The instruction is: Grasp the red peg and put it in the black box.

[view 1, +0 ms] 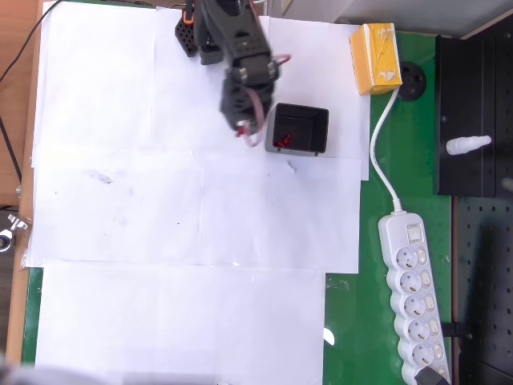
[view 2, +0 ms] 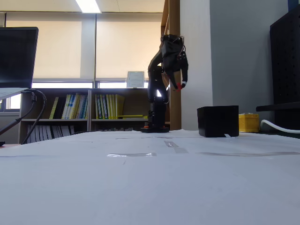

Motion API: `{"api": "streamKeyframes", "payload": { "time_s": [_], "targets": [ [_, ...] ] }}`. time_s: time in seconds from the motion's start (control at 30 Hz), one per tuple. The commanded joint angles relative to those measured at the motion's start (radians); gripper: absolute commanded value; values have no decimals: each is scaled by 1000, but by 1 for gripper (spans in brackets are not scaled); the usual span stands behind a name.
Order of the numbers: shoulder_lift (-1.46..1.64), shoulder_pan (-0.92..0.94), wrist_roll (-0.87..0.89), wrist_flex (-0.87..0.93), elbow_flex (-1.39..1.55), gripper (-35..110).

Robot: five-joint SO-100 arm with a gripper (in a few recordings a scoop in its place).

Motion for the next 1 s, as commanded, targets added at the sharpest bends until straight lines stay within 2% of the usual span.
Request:
{"api": "streamKeyframes", "payload": {
  "time_s": [0.0,0.27,0.67,0.97],
  "targets": [
    [23,-118,63,17,127,0],
    [169,-222,199,-101,127,0],
    [293,-302,288,-273,63,0],
    [318,-353,354,-275,54,0]
  ]
}}
